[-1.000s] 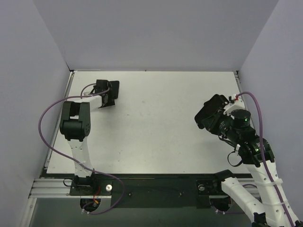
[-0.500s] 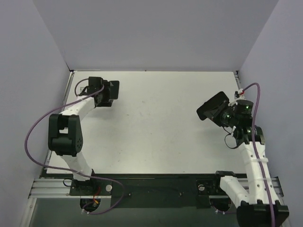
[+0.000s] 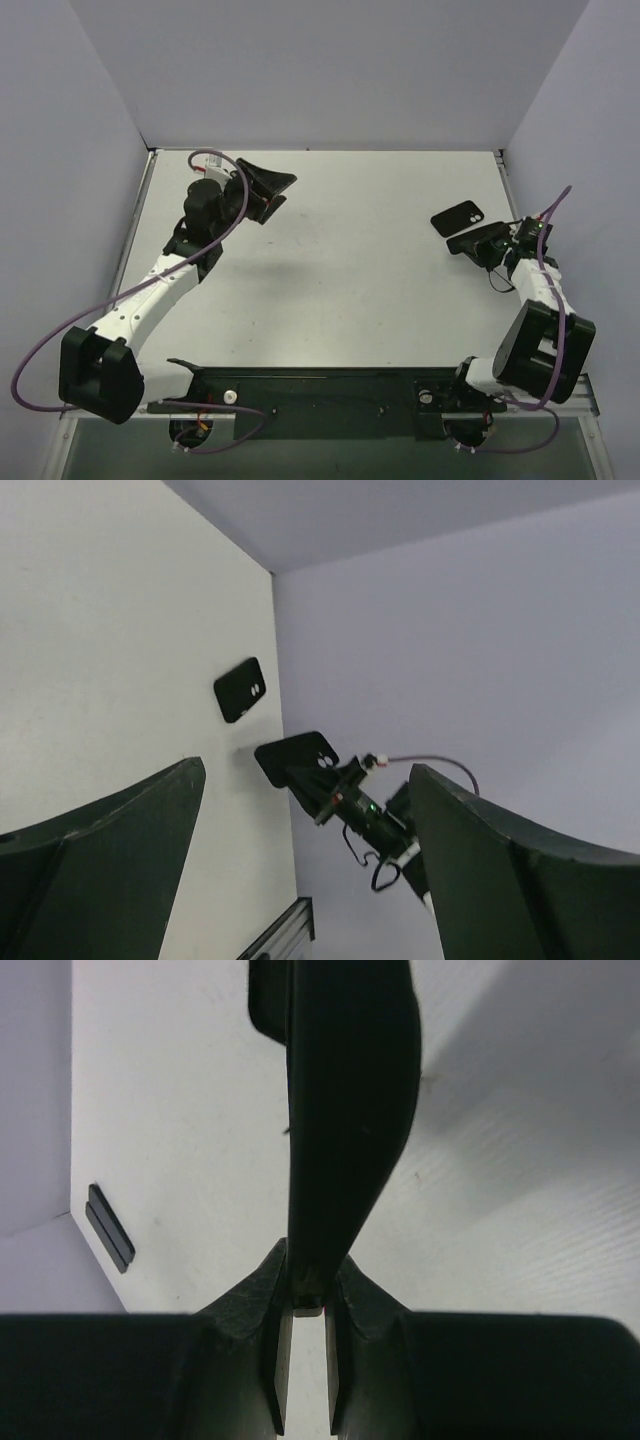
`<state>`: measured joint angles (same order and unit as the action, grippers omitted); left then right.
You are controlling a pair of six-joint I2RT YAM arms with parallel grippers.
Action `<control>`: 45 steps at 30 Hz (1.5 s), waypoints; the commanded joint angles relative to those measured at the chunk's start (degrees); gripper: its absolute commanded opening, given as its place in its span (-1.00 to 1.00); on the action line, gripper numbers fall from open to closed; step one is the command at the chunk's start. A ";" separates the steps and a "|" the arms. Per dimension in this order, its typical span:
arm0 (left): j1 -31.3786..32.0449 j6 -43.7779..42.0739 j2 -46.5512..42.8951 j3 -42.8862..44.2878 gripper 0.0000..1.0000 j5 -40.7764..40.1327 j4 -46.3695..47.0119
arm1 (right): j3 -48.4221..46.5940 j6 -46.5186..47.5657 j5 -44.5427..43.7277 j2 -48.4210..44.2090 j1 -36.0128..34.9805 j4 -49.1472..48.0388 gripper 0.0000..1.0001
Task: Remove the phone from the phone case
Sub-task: Place the phone case at the center of the board, then reset both arms
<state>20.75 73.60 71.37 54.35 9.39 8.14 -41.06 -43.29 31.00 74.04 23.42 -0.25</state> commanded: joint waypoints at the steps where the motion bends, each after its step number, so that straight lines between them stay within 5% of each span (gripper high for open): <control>1: 0.08 -11.62 2.71 3.65 0.88 23.96 15.77 | -3.85 3.47 1.77 8.83 1.89 -5.89 -1.00; 8: 6.92 -36.04 -0.88 6.57 0.86 19.10 1.62 | -7.71 6.02 6.17 19.02 6.37 -5.37 -1.00; 16: 7.20 -38.27 -5.54 2.87 0.82 15.93 1.09 | -9.74 7.51 6.71 23.95 6.29 -2.85 -0.88; 21: 7.11 -38.27 -5.19 2.61 0.82 16.10 1.08 | -10.62 9.80 4.42 24.48 6.46 2.01 -0.58; 26: 6.76 -38.18 -5.63 2.34 0.82 16.10 1.26 | -10.62 10.68 1.09 23.70 5.85 5.52 0.04; 33: 5.88 -37.13 -5.19 1.38 0.82 16.19 2.32 | -12.12 13.58 -14.54 17.39 4.71 16.94 0.28; 38: 3.86 -37.13 -4.32 0.94 0.82 15.93 3.02 | -8.78 13.84 -27.38 7.27 -5.19 18.89 0.49; 39: 3.51 -37.30 -4.31 0.94 0.82 15.58 3.02 | -8.51 14.02 -30.71 4.30 -6.97 19.06 0.83; 45: 2.63 -42.66 -6.07 1.38 0.82 10.14 -0.32 | -6.14 16.39 -36.89 -9.50 -22.08 16.43 0.85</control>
<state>23.81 35.33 67.16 54.98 23.90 8.38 -49.58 -29.28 2.63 73.49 7.01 15.38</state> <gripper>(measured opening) 0.912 0.922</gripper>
